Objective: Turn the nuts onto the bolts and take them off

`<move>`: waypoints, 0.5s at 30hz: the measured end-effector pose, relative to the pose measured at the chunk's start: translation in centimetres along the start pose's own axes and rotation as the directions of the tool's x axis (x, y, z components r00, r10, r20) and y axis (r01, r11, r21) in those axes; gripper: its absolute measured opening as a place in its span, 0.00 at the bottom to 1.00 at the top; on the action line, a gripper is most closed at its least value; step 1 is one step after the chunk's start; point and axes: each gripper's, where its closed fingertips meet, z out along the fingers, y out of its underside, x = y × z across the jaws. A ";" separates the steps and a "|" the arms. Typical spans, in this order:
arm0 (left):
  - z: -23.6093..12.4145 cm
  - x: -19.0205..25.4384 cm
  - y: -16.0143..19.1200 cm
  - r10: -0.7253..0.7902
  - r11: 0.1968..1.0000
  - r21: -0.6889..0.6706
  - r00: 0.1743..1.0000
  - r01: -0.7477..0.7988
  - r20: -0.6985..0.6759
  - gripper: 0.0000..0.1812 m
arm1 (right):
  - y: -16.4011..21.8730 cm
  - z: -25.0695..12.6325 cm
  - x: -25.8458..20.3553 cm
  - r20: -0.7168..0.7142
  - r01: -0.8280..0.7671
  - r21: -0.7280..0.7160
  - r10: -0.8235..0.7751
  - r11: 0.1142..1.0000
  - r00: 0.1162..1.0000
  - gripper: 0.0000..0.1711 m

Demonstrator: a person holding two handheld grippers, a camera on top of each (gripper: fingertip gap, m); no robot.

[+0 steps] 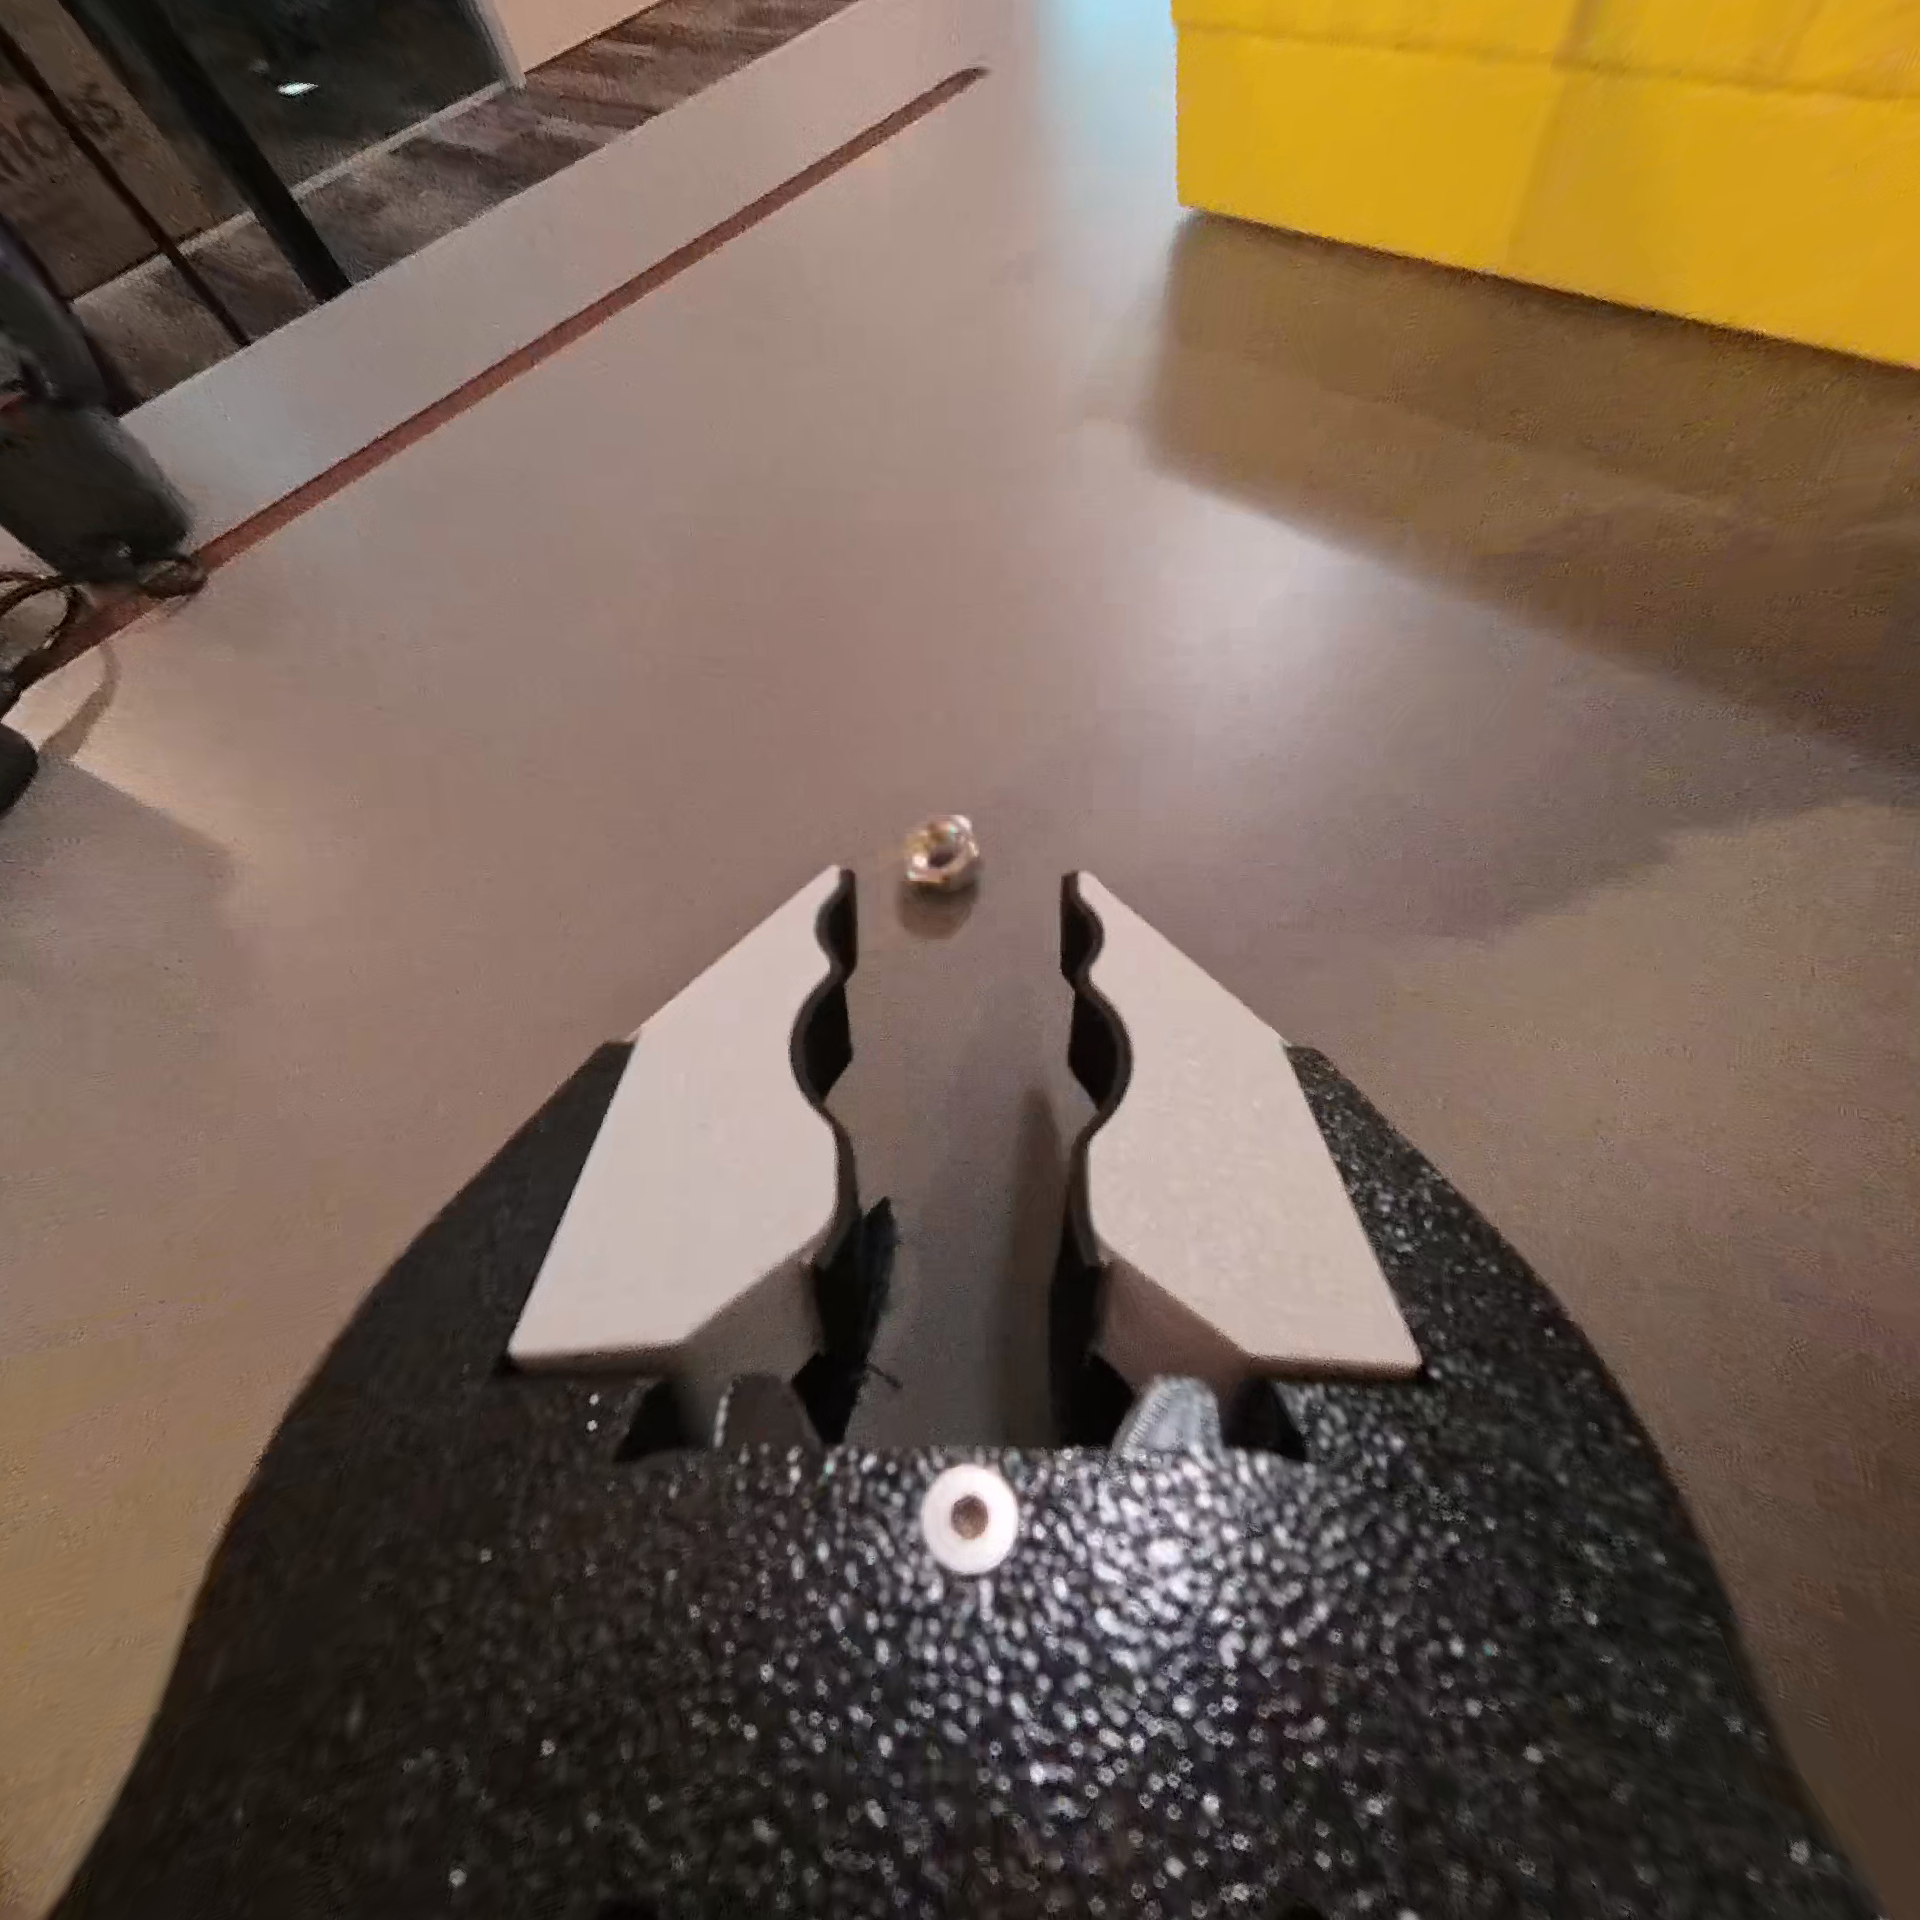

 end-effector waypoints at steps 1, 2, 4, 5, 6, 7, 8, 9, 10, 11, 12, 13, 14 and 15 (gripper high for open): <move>-0.1 -0.3 0.0 -0.026 1.000 0.005 1.000 0.026 -0.003 0.22 | -0.3 -1.8 1.5 -0.083 0.017 -0.061 -0.022 0.998 0.996 0.09; -0.2 -0.4 -0.1 -0.049 0.999 0.010 0.999 0.049 -0.009 0.22 | 0.1 -3.7 3.3 -0.178 0.020 -0.144 -0.046 0.989 0.983 0.09; -0.2 -0.7 -0.1 -0.076 0.997 0.014 0.997 0.076 -0.013 0.23 | 2.8 -8.2 6.6 -0.348 -0.043 -0.381 -0.100 0.924 0.932 0.09; -0.2 -0.8 -0.1 -0.080 0.997 0.013 0.997 0.080 -0.011 0.24 | 4.3 -10.5 8.0 -0.417 -0.081 -0.482 -0.147 0.873 0.897 0.09; -0.2 -0.8 -0.1 -0.078 0.997 0.012 0.997 0.078 -0.009 0.24 | 5.7 -12.4 9.1 -0.460 -0.117 -0.551 -0.183 0.827 0.869 0.09; -0.2 -0.7 0.0 -0.073 0.997 0.010 0.997 0.073 -0.006 0.24 | 7.0 -13.7 9.5 -0.471 -0.162 -0.595 -0.179 0.787 0.864 0.09; -0.1 -0.7 0.0 -0.068 0.998 0.007 0.998 0.068 -0.006 0.24 | 8.1 -14.5 9.5 -0.471 -0.202 -0.621 -0.155 0.757 0.868 0.09; -0.1 -0.7 0.0 -0.064 0.998 0.002 0.998 0.064 -0.006 0.24 | 9.1 -15.1 9.6 -0.477 -0.234 -0.642 -0.141 0.731 0.867 0.09; -0.1 -0.6 0.1 -0.059 0.998 -0.001 0.998 0.059 -0.006 0.24 | 10.0 -15.7 9.6 -0.479 -0.256 -0.665 -0.138 0.701 0.867 0.09; 0.0 -0.5 0.1 -0.054 0.999 -0.005 0.999 0.054 -0.006 0.24 | 10.8 -16.1 9.5 -0.476 -0.272 -0.685 -0.132 0.675 0.870 0.09; 0.0 -0.5 0.2 -0.049 0.999 -0.010 0.999 0.049 -0.006 0.24 | 11.3 -16.3 9.4 -0.473 -0.285 -0.695 -0.120 0.660 0.873 0.09; 0.0 -0.4 0.2 -0.045 0.999 -0.015 0.999 0.045 -0.006 0.24 | 11.6 -16.3 9.4 -0.474 -0.295 -0.691 -0.105 0.660 0.874 0.09; 0.1 -0.4 0.3 -0.040 0.999 -0.019 0.999 0.040 -0.005 0.24 | 11.8 -16.2 9.4 -0.474 -0.303 -0.683 -0.088 0.665 0.876 0.09; 0.1 -0.3 0.3 -0.035 0.999 -0.022 0.999 0.035 -0.004 0.24 | 11.8 -16.1 9.5 -0.474 -0.303 -0.676 -0.082 0.671 0.877 0.09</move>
